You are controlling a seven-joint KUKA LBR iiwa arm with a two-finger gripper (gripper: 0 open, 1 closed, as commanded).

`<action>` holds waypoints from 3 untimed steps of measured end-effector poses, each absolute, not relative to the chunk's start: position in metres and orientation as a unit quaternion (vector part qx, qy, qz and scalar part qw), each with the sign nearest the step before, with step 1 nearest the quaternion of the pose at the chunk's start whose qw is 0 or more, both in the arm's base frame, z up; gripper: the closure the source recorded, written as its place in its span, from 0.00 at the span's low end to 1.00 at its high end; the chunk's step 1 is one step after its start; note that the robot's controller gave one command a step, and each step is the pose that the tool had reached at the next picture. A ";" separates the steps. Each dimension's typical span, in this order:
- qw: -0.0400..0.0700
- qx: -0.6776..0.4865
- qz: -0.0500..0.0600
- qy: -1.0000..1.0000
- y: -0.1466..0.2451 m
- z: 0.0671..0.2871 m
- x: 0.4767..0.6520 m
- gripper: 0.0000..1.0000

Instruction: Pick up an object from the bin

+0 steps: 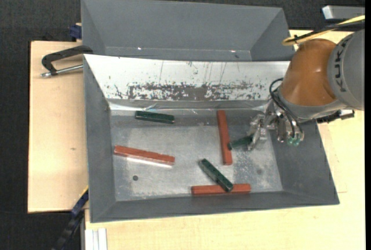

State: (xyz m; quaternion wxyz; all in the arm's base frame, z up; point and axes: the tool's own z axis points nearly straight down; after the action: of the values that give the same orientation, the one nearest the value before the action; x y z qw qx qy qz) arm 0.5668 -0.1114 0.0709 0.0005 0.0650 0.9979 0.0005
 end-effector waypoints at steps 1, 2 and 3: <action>0.002 0.075 0.000 0.997 -0.112 0.071 0.568 1.00; 0.006 0.062 0.000 0.998 -0.122 0.233 0.570 1.00; 0.003 0.062 0.000 0.998 -0.121 0.231 0.569 1.00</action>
Offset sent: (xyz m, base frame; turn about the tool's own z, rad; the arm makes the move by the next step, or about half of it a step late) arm 0.0006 -0.0107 0.1588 -0.0047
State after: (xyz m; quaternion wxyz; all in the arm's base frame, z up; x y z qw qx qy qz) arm 0.5690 -0.1212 0.2312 0.0032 0.0623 0.9981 0.0000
